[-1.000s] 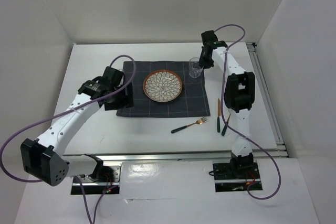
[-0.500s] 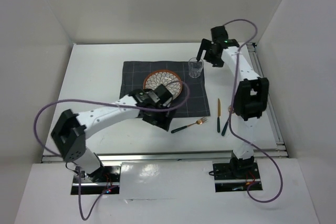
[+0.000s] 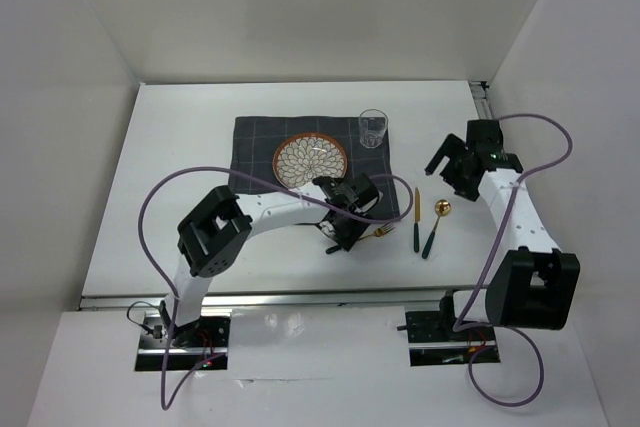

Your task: Set the dinner table for one person

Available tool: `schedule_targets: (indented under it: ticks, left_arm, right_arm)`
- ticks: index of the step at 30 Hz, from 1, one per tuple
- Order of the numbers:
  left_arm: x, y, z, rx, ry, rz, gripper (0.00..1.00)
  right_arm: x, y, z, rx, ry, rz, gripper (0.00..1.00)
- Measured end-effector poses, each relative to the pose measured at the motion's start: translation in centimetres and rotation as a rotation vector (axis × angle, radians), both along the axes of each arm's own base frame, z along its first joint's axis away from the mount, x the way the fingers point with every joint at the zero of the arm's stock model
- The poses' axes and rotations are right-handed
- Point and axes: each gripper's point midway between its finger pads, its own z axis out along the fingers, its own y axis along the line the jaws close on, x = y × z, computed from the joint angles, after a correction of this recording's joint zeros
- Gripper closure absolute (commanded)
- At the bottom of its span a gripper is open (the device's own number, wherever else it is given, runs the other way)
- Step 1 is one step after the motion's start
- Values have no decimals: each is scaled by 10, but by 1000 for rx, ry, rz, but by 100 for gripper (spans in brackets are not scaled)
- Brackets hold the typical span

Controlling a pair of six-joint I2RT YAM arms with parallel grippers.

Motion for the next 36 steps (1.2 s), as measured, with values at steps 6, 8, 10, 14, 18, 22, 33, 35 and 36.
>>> schedule_targets:
  ticks: [6,8,10,14,18,22,33,35,36]
  left_arm:
    - [0,-1,-24,40,29,-34,48]
    - [1,-3,-24,37,28,-38,77]
    - [-1,-5,-23,25,37,-43,98]
    - [-3,-8,-21,22,46,-68,100]
    - [-10,-3,-13,34,63,-74,100]
    - [-15,-3,28,-25,50,-82,100]
    - [6,-4,142,-259,-31,-21,100]
    - [29,17,143,-261,-22,75,100]
    - [42,30,143,-260,-20,127,100]
  right_arm:
    - [-31,-9,-24,64,52,-90,5]
    - [-36,-7,-25,76,50,-96,5]
    - [-38,-6,-25,81,48,-98,5]
    - [-42,-3,-34,95,65,-94,8]
    - [-60,3,-63,122,149,-84,25]
    - [-70,12,-83,129,221,-57,45]
    - [-82,49,-122,57,374,95,43]
    - [-84,49,-129,41,403,96,42]
    - [-85,48,-132,32,417,92,42]
